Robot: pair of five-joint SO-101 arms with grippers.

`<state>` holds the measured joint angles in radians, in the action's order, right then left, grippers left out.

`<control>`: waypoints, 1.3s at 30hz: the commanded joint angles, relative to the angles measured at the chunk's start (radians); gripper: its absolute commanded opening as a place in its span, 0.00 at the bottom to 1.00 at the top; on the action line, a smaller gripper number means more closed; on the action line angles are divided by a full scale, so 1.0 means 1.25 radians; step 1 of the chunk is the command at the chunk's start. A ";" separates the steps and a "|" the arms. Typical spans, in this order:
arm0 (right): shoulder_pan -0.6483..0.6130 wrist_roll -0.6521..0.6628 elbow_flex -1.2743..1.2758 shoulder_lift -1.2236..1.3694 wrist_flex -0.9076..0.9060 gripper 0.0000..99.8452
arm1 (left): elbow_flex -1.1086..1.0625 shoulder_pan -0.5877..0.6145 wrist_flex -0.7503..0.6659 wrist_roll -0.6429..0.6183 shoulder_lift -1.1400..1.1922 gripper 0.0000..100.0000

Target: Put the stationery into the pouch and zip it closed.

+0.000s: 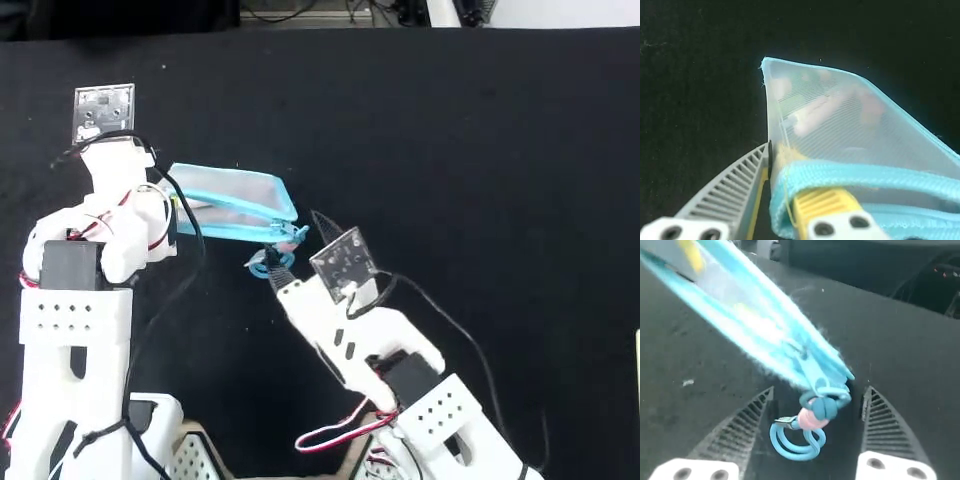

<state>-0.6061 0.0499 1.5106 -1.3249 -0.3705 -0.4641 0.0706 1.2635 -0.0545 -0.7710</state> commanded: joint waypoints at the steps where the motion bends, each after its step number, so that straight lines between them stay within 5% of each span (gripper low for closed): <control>1: 0.000 -0.001 -0.084 -0.001 -0.162 0.25 | 0.052 0.012 0.002 0.006 -0.005 0.03; 6: 0.016 0.053 -0.149 -0.001 -0.258 0.26 | 0.050 0.012 0.002 0.006 -0.007 0.03; 14: 0.050 0.041 -0.021 0.007 0.029 0.29 | 0.055 0.007 0.002 0.005 -0.011 0.03; 31: 0.011 0.009 0.013 0.009 0.119 0.29 | 0.057 0.010 0.002 0.005 -0.012 0.03; 35: 0.010 0.014 0.023 0.009 0.123 0.21 | 0.057 0.008 0.002 0.005 -0.012 0.03; 39: 0.011 0.016 0.030 0.008 0.119 0.00 | 0.057 0.010 0.002 0.005 -0.012 0.03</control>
<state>-0.5785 0.0683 1.5459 -1.3234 -0.2447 -0.4641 0.0706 1.2635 -0.0545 -0.7710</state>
